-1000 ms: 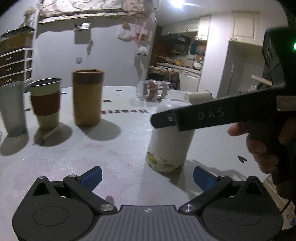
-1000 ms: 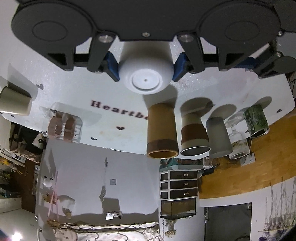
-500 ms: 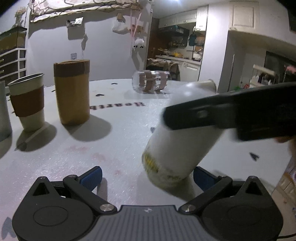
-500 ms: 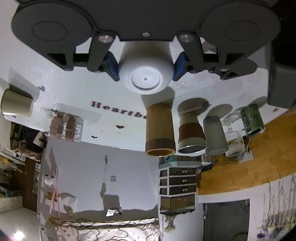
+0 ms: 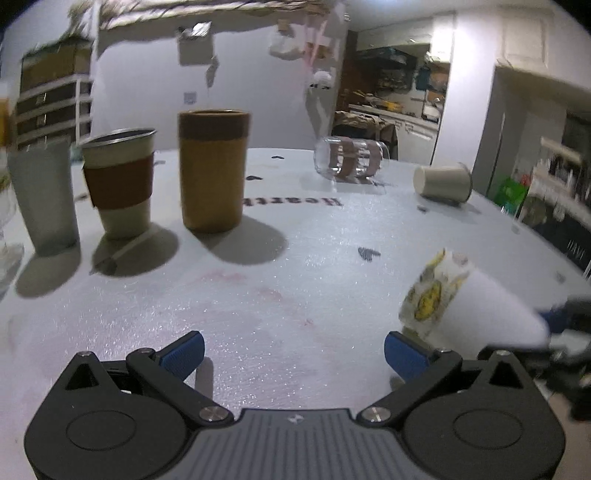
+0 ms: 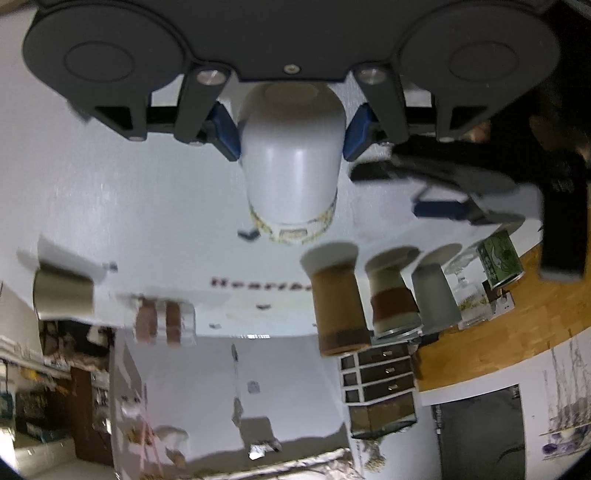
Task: Flip cup upright
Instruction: 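Close the left gripper on the white cup's body while the right gripper holds its base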
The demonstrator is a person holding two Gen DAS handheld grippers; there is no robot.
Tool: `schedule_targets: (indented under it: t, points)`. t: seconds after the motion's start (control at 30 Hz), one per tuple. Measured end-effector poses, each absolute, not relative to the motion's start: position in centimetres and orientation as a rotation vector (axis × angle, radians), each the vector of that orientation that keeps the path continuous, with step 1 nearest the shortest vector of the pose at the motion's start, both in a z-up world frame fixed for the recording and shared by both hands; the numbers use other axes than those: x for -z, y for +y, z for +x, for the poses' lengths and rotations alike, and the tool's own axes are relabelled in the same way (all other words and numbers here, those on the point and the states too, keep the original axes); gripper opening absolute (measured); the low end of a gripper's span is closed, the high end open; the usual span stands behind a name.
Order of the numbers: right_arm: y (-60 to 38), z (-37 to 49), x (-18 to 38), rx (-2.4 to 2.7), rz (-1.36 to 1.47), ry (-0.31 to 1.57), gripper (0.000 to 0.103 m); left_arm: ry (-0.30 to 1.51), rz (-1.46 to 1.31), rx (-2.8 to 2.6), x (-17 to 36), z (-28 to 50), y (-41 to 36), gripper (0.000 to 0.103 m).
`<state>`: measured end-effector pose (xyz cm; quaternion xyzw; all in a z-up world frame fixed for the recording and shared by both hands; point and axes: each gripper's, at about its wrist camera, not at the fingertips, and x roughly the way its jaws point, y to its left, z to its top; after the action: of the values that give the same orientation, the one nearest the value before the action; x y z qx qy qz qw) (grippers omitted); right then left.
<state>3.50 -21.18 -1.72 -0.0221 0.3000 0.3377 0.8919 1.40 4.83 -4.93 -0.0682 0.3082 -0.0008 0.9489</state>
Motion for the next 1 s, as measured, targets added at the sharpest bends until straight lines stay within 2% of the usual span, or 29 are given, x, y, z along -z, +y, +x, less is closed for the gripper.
schedule_targets:
  t: [0.07, 0.23, 0.37, 0.63, 0.87, 1.0]
  points:
    - [-21.3, 3.4, 1.9, -0.686, -0.019, 0.619, 0.062, 0.629, -0.191, 0.010, 4.0, 1.6, 5.3, 0.095]
    - [-21.5, 3.2, 2.2, -0.674, 0.013, 0.607, 0.062, 0.646, -0.341, 0.122, 1.5, 2.8, 5.2, 0.091]
    - [-21.4, 3.0, 2.1, -0.668, 0.004, 0.593, 0.062, 0.791, -0.555, 0.243, 1.6, 5.1, 4.7, 0.083]
    - [-21.5, 2.8, 2.3, -0.667, 0.003, 0.580, 0.062, 0.950, -0.650, 0.326, 4.0, 7.0, 1.3, 0.082]
    - [-21.4, 2.2, 2.3, -0.665, -0.014, 0.559, 0.062, 0.886, -0.702, 0.306, 5.0, 8.0, 1.1, 0.082]
    - [-21.4, 2.0, 2.2, -0.686, -0.015, 0.541, 0.062, 0.778, -0.640, 0.321, 3.0, 6.4, 1.3, 0.082]
